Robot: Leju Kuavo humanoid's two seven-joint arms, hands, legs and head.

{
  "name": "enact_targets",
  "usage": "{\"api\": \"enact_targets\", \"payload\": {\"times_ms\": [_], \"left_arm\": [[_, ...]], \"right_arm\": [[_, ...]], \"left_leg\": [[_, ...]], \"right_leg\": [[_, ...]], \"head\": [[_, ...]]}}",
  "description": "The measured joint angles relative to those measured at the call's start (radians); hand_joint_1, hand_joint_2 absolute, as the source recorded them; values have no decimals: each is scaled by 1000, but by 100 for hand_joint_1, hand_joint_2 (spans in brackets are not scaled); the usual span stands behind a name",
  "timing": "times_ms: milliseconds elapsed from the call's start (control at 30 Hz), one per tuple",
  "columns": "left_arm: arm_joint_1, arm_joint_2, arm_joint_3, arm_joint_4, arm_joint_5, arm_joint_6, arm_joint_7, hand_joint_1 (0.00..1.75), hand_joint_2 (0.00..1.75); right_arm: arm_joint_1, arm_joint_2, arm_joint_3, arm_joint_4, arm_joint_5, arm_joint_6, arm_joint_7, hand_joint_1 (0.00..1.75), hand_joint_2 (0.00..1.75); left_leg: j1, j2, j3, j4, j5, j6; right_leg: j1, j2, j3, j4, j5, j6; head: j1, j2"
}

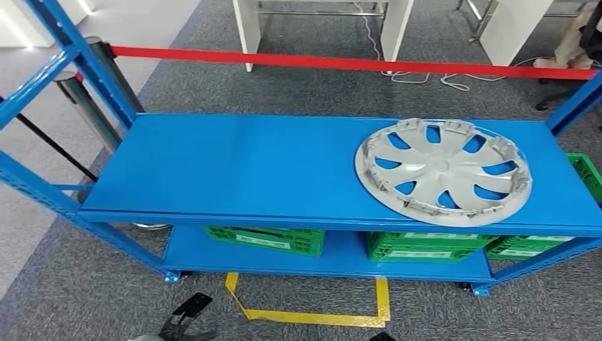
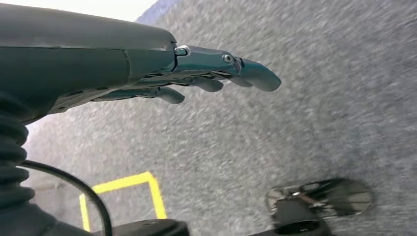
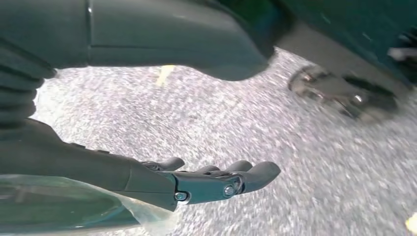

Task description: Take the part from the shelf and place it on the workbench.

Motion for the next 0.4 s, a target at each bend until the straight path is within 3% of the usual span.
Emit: {"api": "enact_targets", "payload": {"times_ms": [33,100,133,233,267,300,400], "left_arm": [[10,2,-8,0,19,-1,-3,0,0],[28,8,-24,0,59,-4,-11,0,0],[33,11,-32,-1,78,-5,-14,0,0],[44,19,-56,-8,137,-10,-26,0,0],[48,22,-65,-14,157,-11,-30,0,0],[50,25,-74,-21,177,-13,-33,0,0],[52,31,-94,-45,223,-14,-41,0,0]], "right_arm": [[1,-3,11,-5,-27,-3,-2,0,175],[8,-10,34,-14,-85,-11,-7,0,175],[13,-14,45,-17,-113,-15,-9,0,175],[37,-24,81,-18,-197,-26,-16,0,175],[48,-27,93,-18,-227,-30,-18,0,175],[60,-30,105,-18,-255,-34,-20,0,175],[88,-38,134,-16,-318,-42,-25,0,175]], "left_leg": [[0,-2,0,-3,1,6],[1,-2,2,-10,5,20],[3,-2,3,-14,8,27],[1,-3,3,-16,9,37],[1,-3,3,-16,9,38],[0,-3,4,-15,8,38],[1,-8,6,-14,7,35]], "right_leg": [[-1,-1,1,-2,1,6],[-4,0,-6,9,-12,17],[-5,3,-20,38,-33,21],[-5,10,-105,223,-123,27],[-5,11,-128,269,-135,27],[-5,11,-134,279,-127,28],[-6,11,-68,144,-43,24]], "head": [[0,0],[1,0],[2,0],[4,0],[4,0],[4,0],[4,0]]}}
